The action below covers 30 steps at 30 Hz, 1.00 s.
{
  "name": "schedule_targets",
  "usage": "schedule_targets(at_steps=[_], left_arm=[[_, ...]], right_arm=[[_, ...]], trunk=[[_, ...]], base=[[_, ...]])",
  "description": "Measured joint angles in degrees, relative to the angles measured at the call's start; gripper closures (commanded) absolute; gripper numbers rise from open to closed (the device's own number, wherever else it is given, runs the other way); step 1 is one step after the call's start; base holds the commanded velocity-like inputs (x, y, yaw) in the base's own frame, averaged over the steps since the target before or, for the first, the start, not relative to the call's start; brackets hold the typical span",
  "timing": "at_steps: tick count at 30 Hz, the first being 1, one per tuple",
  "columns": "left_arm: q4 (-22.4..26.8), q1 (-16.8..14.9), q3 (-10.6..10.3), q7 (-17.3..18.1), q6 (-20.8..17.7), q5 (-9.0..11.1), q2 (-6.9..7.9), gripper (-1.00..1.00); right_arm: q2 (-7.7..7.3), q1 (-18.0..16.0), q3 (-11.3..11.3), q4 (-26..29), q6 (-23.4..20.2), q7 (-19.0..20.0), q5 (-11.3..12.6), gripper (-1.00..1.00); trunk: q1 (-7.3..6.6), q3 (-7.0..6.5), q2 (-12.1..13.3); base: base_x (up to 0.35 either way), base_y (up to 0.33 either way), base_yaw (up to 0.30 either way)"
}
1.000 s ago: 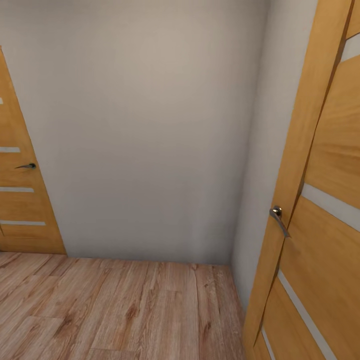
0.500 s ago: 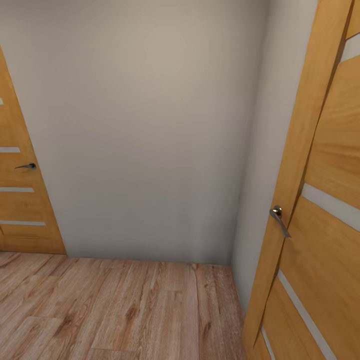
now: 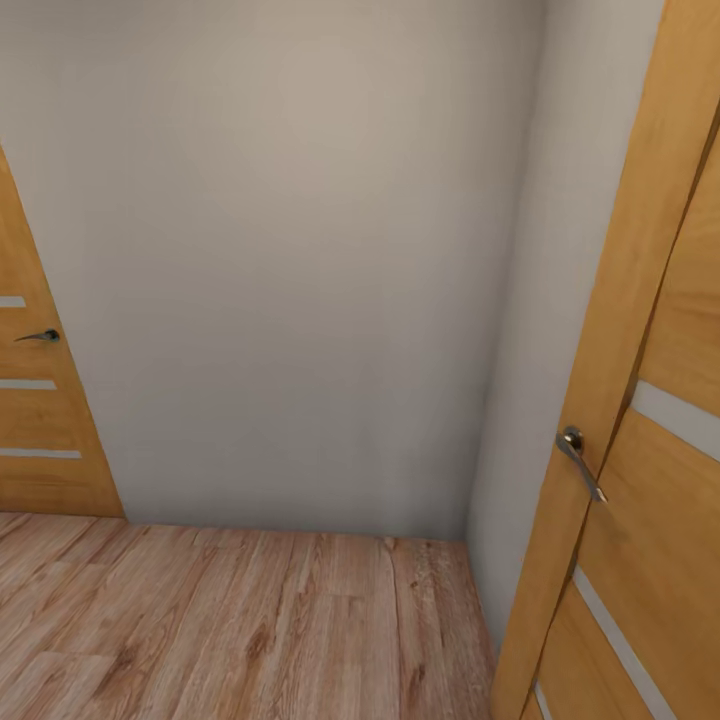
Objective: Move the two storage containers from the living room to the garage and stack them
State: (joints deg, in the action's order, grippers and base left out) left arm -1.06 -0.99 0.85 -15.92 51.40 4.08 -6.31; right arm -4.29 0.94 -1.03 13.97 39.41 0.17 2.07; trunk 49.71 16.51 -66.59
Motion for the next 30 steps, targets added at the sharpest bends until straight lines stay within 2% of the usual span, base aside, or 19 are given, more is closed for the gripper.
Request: schedule_targets(at_steps=[30], left_arm=[[0.0, 0.0, 0.0, 0.0, 0.0, -0.1, -0.01, -1.00]], right_arm=[[0.00, 0.0, 0.0, 0.0, 0.0, 0.0, 0.0, -1.00]], trunk=[[0.00, 0.00, 0.0]], base=[[0.007, 0.000, 0.000]])
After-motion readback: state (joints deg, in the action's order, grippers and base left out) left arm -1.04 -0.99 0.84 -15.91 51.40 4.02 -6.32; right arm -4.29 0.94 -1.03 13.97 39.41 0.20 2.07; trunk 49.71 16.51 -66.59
